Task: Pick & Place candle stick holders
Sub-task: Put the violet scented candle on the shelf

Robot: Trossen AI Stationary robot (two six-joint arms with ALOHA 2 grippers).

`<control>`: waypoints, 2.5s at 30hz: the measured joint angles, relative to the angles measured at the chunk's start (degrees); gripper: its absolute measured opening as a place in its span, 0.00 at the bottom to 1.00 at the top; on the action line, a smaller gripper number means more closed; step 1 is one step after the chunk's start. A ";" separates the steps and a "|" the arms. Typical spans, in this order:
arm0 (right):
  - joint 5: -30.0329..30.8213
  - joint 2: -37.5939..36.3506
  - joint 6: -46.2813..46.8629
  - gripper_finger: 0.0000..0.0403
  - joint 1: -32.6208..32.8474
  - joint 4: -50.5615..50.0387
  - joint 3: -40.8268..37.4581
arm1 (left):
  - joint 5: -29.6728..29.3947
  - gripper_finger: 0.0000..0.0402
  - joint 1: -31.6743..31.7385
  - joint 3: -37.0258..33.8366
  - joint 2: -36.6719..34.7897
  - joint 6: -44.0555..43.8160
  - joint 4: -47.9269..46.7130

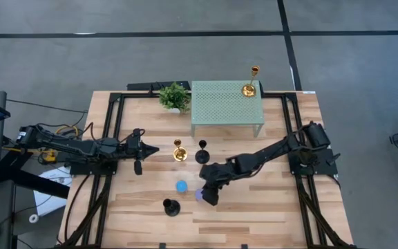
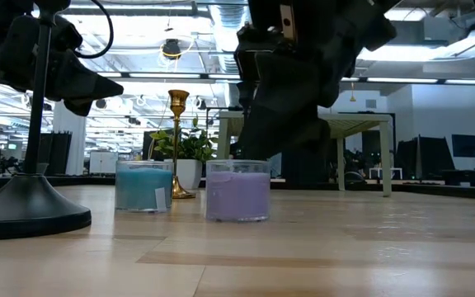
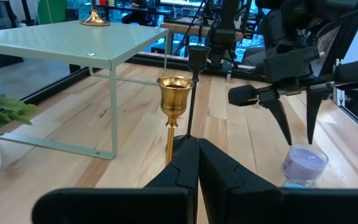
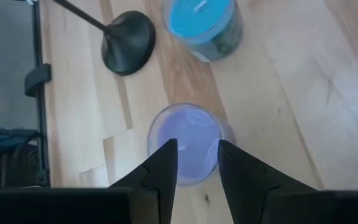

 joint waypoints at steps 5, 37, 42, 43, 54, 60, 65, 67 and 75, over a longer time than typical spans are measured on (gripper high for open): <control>0.07 -0.02 0.01 0.27 0.00 -1.37 0.10 | 0.00 0.02 -0.02 0.00 0.00 0.31 0.00; -0.19 0.15 0.47 0.27 0.22 -2.63 -0.01 | 0.00 0.02 0.00 0.00 0.00 0.33 -0.02; -2.08 0.11 0.51 0.27 0.22 -1.13 -0.01 | 0.00 0.02 -0.01 0.00 0.00 0.35 -0.02; -2.13 0.09 0.51 0.27 0.24 -0.85 -0.01 | 0.00 0.02 -0.02 0.00 0.00 0.33 -0.02; -2.03 1.26 1.77 0.27 0.34 -0.88 -0.03 | 0.00 0.02 0.00 0.00 0.00 0.35 -0.04; -1.16 0.92 0.24 0.26 0.46 -0.25 -0.01 | 0.00 0.02 0.00 0.00 0.00 0.34 -0.04; -1.52 1.38 0.28 0.19 0.47 -0.92 0.05 | 0.00 0.02 0.00 0.00 0.00 0.35 -0.04; -1.49 2.06 0.27 0.17 0.41 0.09 0.06 | -0.01 0.02 -0.01 0.00 0.00 0.35 -0.04; -1.58 2.21 -0.02 0.13 0.41 -0.46 0.06 | -0.01 0.02 -0.02 0.00 0.00 0.35 -0.04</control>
